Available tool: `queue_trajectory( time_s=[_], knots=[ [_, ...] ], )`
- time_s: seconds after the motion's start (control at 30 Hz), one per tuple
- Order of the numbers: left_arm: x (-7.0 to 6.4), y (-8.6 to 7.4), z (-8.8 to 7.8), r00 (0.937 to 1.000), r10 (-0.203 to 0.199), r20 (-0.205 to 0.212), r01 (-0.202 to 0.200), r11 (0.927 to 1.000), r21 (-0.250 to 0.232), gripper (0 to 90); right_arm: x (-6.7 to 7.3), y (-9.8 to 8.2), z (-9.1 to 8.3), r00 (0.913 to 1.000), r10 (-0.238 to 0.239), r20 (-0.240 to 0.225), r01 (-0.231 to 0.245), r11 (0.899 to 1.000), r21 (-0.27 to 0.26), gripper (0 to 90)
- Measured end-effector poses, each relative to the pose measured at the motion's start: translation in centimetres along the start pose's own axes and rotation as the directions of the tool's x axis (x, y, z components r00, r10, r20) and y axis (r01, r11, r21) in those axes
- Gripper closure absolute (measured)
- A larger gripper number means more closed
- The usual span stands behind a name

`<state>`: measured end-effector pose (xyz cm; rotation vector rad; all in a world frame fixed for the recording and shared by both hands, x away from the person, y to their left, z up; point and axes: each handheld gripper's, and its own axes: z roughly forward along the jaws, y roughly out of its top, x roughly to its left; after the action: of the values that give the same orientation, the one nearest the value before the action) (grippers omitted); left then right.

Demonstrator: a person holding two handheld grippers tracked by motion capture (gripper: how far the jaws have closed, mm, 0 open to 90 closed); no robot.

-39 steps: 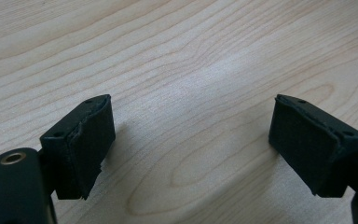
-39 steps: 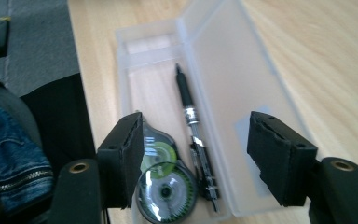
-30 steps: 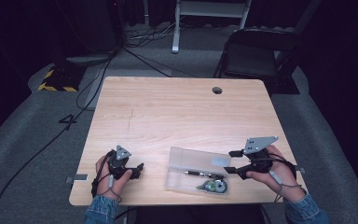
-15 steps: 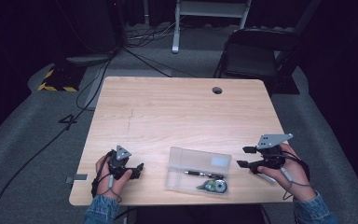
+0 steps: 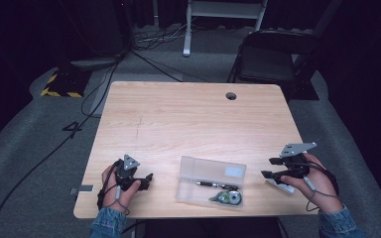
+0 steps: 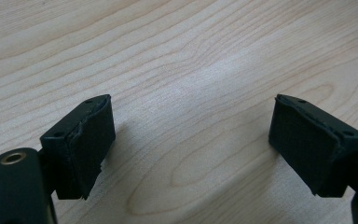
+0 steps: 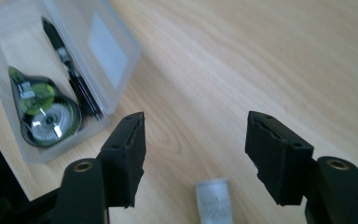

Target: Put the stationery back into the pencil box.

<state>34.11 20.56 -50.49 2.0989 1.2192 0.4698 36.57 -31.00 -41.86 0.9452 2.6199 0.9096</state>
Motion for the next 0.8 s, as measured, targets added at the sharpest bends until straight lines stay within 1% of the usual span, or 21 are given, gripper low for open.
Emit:
queue_trajectory(
  time_s=[0.03,0.07,0.2,0.3,0.4,0.5,0.53,0.57,0.7,0.73,0.77,0.8],
  knots=[
    [0.0,0.0,0.0,1.0,0.0,0.0,0.0,1.0,0.0,14.9,-0.1,-0.2,0.1,0.9999,0.011,-0.001,-0.011,1.0,0.018,40.1],
    [0.0,0.0,0.0,1.0,-0.002,0.001,0.002,1.0,0.001,14.8,-0.3,-0.3,0.3,1.0,0.003,0.004,-0.004,1.0,0.024,39.6],
    [0.0,0.0,0.0,1.0,0.0,0.0,0.0,1.0,0.0,14.8,-0.7,-0.7,0.6,0.9997,0.002,0.024,-0.004,0.997,0.071,39.0],
    [0.0,0.0,0.0,1.0,0.0,0.0,0.0,1.0,0.0,14.8,-1.0,-1.0,0.8,0.9995,0.005,0.03,-0.008,0.994,0.105,39.2],
    [0.0,0.0,0.0,1.0,0.0,0.0,0.0,1.0,0.0,14.9,-1.2,-1.3,1.0,0.9993,-0.005,0.036,0.0,0.991,0.135,40.0],
    [0.0,0.0,0.0,1.0,0.0,0.0,0.0,1.0,0.0,14.8,-1.4,-1.5,1.2,0.9994,-0.017,0.032,0.011,0.985,0.174,41.4],
    [0.0,0.0,0.0,1.0,0.0,0.0,0.0,1.0,0.0,14.9,-1.4,-1.5,1.2,0.9994,-0.017,0.032,0.011,0.985,0.174,41.4],
    [0.0,0.0,0.0,1.0,0.0,0.0,0.0,1.0,0.0,14.9,-1.4,-1.7,1.3,0.9994,-0.019,0.028,0.013,0.981,0.194,42.7],
    [0.0,0.0,0.0,1.0,-0.002,0.001,0.002,1.0,0.001,14.8,-1.5,-2.0,1.6,0.9995,-0.026,0.018,0.021,0.97,0.244,45.2],
    [0.0,0.0,0.0,1.0,-0.002,0.001,0.002,1.0,0.001,14.9,-1.5,-2.0,1.7,0.9995,-0.024,0.018,0.019,0.967,0.253,45.6],
    [0.0,0.0,0.0,1.0,0.0,0.0,0.0,1.0,0.0,14.9,-1.5,-2.0,1.7,0.9995,-0.024,0.018,0.019,0.967,0.253,45.6],
    [0.0,0.0,0.0,1.0,-0.001,0.0,0.001,1.0,0.0,14.9,-1.6,-2.1,1.7,0.9994,-0.034,0.011,0.029,0.961,0.274,46.9]
  ],
)
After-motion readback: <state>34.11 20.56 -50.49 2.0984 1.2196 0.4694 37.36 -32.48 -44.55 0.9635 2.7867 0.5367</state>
